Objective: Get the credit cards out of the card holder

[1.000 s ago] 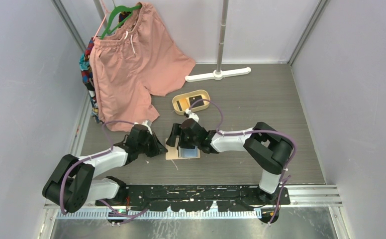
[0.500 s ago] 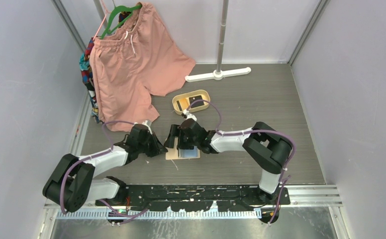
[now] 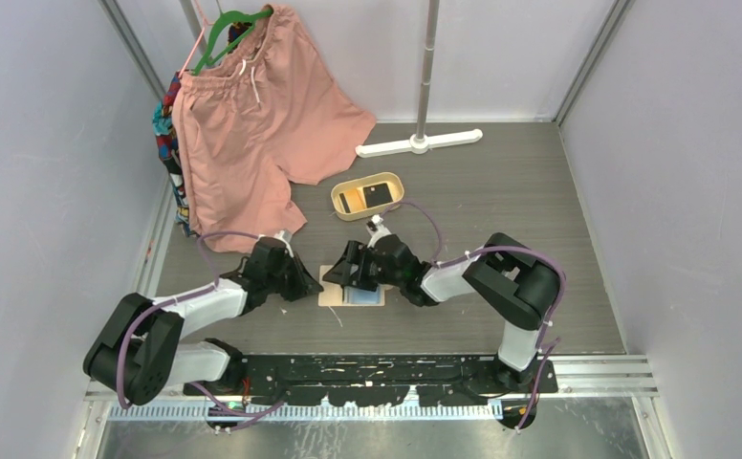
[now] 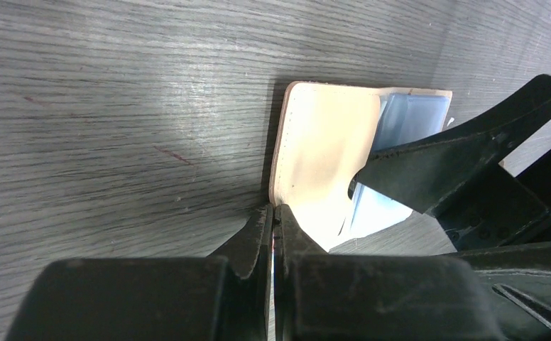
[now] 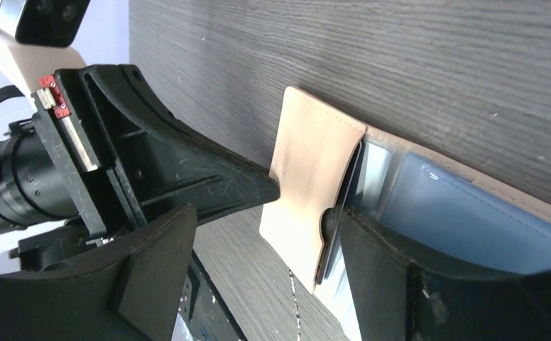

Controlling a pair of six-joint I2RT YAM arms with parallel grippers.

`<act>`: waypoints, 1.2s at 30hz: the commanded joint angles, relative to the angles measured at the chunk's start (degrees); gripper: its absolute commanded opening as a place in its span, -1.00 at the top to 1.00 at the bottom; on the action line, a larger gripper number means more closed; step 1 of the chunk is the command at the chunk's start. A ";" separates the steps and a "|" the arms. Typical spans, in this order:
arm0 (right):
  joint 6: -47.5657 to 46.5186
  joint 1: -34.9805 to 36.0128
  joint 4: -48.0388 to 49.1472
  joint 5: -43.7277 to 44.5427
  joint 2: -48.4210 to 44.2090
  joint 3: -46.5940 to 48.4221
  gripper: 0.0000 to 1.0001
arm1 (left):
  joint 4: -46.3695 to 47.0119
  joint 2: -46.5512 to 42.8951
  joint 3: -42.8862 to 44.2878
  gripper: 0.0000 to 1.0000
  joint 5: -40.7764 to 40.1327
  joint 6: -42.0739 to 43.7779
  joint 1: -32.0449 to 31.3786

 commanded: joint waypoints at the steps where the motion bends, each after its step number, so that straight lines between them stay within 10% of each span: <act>1: 2.25 0.66 5.13 -5.41 0.60 -3.66 -0.55 | -5.53 3.36 -3.12 1.00 -6.03 0.91 -0.83; 12: 4.80 -0.62 12.66 -7.68 1.65 -6.69 0.06 | -5.98 1.95 -4.13 1.00 -6.48 0.25 -0.87; 36: 10.27 -2.57 20.76 -1.23 5.25 -7.61 0.17 | -5.71 2.32 -4.79 1.00 -5.83 0.33 -0.96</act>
